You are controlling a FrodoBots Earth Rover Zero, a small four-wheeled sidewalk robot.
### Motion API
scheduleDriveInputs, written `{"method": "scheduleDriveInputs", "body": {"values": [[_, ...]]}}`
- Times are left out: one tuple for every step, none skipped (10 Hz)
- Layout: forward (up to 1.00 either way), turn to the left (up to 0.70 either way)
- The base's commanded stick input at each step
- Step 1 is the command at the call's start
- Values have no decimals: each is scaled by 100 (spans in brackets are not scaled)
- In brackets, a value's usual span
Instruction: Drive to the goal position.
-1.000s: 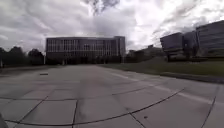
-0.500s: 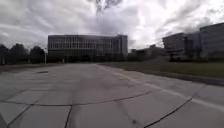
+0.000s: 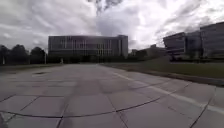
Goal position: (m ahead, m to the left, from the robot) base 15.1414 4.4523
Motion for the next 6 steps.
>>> {"method": "scheduleDriveInputs", "body": {"values": [[70, 1], [70, 1], [70, 1], [70, 1], [70, 1], [70, 1]]}}
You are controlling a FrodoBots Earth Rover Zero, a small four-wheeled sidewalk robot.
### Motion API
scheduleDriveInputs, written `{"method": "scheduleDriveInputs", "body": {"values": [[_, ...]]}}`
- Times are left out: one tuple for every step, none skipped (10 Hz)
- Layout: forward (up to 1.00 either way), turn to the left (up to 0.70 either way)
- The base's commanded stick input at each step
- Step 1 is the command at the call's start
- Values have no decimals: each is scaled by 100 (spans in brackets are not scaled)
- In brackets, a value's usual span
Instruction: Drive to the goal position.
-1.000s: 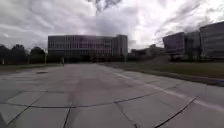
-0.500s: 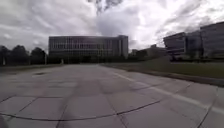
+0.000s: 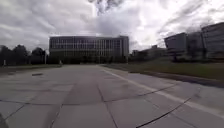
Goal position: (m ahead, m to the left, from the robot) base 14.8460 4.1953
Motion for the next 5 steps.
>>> {"method": "scheduleDriveInputs", "body": {"values": [[70, 1], [70, 1], [70, 1], [70, 1], [70, 1]]}}
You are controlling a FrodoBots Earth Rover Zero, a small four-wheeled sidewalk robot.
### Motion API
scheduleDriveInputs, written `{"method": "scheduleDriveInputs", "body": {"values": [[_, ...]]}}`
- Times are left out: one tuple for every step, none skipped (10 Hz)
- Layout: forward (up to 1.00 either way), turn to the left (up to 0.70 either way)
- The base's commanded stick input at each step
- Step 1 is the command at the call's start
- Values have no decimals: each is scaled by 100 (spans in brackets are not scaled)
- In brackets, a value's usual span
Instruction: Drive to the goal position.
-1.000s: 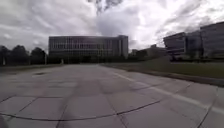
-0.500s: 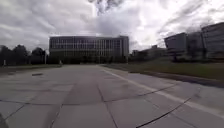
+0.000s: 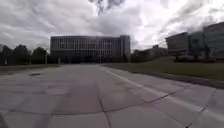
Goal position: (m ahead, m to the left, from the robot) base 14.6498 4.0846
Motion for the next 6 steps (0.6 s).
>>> {"method": "scheduleDriveInputs", "body": {"values": [[70, 1], [70, 1], [70, 1], [70, 1], [70, 1], [70, 1]]}}
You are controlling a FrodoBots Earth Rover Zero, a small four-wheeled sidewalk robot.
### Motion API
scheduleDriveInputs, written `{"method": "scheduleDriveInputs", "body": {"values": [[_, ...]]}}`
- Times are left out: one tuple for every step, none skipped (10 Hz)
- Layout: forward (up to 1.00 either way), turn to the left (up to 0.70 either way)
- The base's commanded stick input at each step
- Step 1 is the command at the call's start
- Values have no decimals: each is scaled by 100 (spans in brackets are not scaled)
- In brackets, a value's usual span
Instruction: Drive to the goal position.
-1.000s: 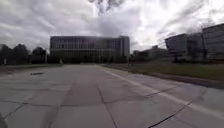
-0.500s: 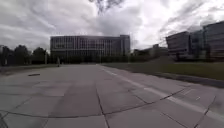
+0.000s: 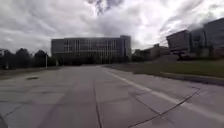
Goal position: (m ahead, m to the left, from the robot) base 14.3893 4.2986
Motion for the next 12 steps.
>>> {"method": "scheduleDriveInputs", "body": {"values": [[70, 1], [70, 1], [70, 1], [70, 1], [70, 1], [70, 1], [70, 1], [70, 1], [70, 1], [70, 1], [70, 1], [70, 1]]}}
